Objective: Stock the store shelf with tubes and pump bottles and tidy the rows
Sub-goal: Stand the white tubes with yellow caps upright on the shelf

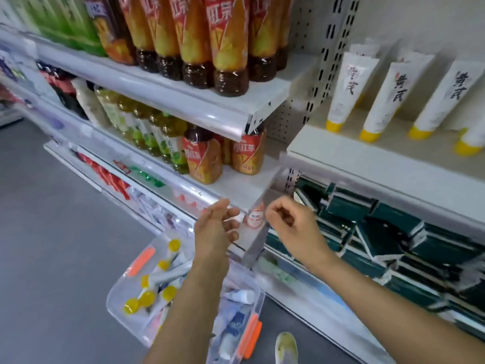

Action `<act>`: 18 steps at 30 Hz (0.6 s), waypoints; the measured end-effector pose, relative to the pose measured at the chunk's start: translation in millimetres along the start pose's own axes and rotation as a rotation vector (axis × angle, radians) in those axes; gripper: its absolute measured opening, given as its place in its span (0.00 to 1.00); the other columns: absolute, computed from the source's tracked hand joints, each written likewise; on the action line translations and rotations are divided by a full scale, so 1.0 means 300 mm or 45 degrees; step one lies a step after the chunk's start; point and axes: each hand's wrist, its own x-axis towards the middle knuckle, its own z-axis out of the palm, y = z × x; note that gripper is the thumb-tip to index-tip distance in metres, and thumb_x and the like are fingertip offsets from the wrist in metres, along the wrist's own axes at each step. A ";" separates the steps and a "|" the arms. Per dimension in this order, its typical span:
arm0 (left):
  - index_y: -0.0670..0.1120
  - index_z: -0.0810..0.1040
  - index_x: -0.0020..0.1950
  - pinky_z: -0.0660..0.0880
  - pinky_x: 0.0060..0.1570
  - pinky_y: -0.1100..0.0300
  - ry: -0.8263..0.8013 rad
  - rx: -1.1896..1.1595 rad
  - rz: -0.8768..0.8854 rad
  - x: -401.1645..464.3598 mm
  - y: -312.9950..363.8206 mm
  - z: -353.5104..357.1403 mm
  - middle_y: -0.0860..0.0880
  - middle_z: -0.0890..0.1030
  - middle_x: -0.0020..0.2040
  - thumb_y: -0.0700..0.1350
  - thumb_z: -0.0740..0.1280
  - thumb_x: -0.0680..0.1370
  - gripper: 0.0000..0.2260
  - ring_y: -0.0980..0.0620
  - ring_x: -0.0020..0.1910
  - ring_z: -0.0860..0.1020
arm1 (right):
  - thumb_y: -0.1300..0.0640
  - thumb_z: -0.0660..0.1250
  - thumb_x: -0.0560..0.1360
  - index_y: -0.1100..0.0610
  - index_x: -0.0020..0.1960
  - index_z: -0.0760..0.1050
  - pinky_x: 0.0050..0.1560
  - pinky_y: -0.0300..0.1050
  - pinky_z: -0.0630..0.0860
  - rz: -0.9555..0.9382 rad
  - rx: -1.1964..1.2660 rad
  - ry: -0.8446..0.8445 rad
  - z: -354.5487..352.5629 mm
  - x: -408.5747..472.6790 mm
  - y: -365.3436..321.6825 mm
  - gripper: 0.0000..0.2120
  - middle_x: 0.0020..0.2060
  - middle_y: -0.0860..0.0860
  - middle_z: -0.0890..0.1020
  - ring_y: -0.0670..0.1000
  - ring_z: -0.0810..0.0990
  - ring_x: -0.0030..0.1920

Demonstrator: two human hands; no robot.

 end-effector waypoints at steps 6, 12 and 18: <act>0.46 0.78 0.48 0.69 0.25 0.65 0.315 -0.034 -0.125 0.110 -0.105 -0.334 0.48 0.81 0.39 0.43 0.64 0.80 0.04 0.56 0.25 0.74 | 0.63 0.65 0.78 0.57 0.44 0.76 0.41 0.41 0.73 0.207 -0.047 -0.358 0.271 -0.048 0.177 0.05 0.36 0.50 0.80 0.44 0.77 0.37; 0.46 0.77 0.48 0.71 0.27 0.63 0.634 -0.101 -0.279 0.236 -0.265 -0.585 0.48 0.78 0.39 0.41 0.60 0.81 0.07 0.54 0.31 0.74 | 0.60 0.66 0.77 0.57 0.49 0.76 0.43 0.43 0.74 0.297 -0.256 -0.624 0.512 -0.015 0.325 0.02 0.39 0.46 0.79 0.44 0.76 0.38; 0.42 0.71 0.39 0.74 0.25 0.61 0.693 -0.152 -0.540 0.352 -0.440 -0.705 0.44 0.71 0.35 0.36 0.59 0.80 0.09 0.49 0.29 0.73 | 0.58 0.66 0.75 0.57 0.54 0.75 0.51 0.47 0.74 0.361 -0.485 -0.864 0.766 0.014 0.440 0.08 0.47 0.51 0.78 0.53 0.78 0.49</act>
